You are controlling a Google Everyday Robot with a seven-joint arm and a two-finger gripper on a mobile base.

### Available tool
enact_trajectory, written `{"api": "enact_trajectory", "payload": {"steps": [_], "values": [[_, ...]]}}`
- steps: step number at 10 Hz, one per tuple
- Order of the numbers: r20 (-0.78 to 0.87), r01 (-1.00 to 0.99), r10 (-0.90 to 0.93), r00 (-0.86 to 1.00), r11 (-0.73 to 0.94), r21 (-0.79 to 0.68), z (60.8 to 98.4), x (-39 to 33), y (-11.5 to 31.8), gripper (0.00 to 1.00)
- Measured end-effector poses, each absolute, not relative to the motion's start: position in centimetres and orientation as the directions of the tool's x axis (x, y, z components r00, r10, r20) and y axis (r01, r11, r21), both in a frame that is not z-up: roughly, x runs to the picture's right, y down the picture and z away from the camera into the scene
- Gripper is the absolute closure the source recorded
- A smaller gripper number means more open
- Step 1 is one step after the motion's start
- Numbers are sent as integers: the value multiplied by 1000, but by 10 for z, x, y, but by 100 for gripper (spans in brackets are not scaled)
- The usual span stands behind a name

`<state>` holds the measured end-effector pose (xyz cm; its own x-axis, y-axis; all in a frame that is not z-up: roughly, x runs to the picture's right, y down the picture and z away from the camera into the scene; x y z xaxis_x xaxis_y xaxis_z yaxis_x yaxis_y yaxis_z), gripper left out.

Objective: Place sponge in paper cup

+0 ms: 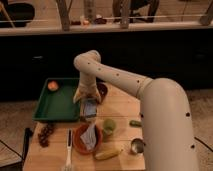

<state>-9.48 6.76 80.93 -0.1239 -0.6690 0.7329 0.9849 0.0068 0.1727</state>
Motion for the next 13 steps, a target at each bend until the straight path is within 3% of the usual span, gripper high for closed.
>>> {"api": "enact_trajectory", "payload": {"steps": [13], "values": [[723,988,-680,-125,-19,152,810,-99,63,20]]}}
